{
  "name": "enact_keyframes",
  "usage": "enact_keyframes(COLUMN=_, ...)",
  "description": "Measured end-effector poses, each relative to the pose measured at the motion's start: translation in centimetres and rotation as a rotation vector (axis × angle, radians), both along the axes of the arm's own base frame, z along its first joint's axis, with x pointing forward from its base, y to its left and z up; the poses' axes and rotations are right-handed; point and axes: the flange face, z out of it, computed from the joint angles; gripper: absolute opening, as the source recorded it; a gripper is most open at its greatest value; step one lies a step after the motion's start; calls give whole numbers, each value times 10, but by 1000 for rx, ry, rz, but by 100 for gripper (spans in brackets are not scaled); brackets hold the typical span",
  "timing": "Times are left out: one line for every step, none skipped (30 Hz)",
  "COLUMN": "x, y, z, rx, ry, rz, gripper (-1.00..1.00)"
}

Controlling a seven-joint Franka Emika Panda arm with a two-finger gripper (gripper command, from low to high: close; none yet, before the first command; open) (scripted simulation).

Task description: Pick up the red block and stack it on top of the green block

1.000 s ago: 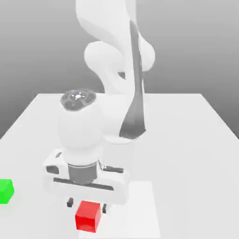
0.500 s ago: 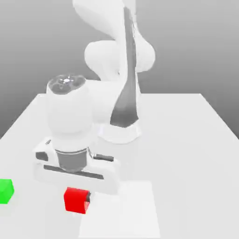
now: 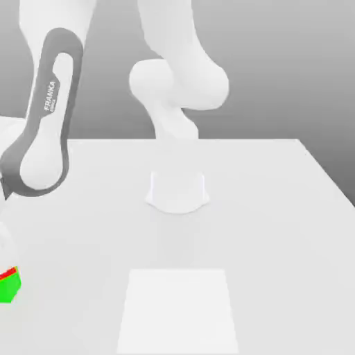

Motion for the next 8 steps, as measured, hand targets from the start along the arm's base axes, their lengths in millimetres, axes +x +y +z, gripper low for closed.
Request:
enact_keyframes(x=0, y=0, z=0, rx=0, ry=0, rz=0, gripper=100)
enact_keyframes(x=0, y=0, z=0, rx=0, ry=0, rz=0, gripper=100)
enact_keyframes(x=0, y=0, z=-4, rx=0, ry=0, rz=-1, gripper=100)
enact_keyframes(x=0, y=0, z=2, rx=-1, ry=0, rz=-1, gripper=100)
enact_keyframes(x=0, y=-1, z=12, rx=-1, ry=0, rz=0, gripper=100)
enact_keyframes(x=1, y=-1, z=24, rx=-1, ry=-1, rz=0, gripper=100)
enact_keyframes(x=1, y=-1, z=37, rx=-1, ry=-1, rz=0, gripper=100)
enact_keyframes(x=0, y=-1, z=50, rx=0, ry=0, rz=0, gripper=100)
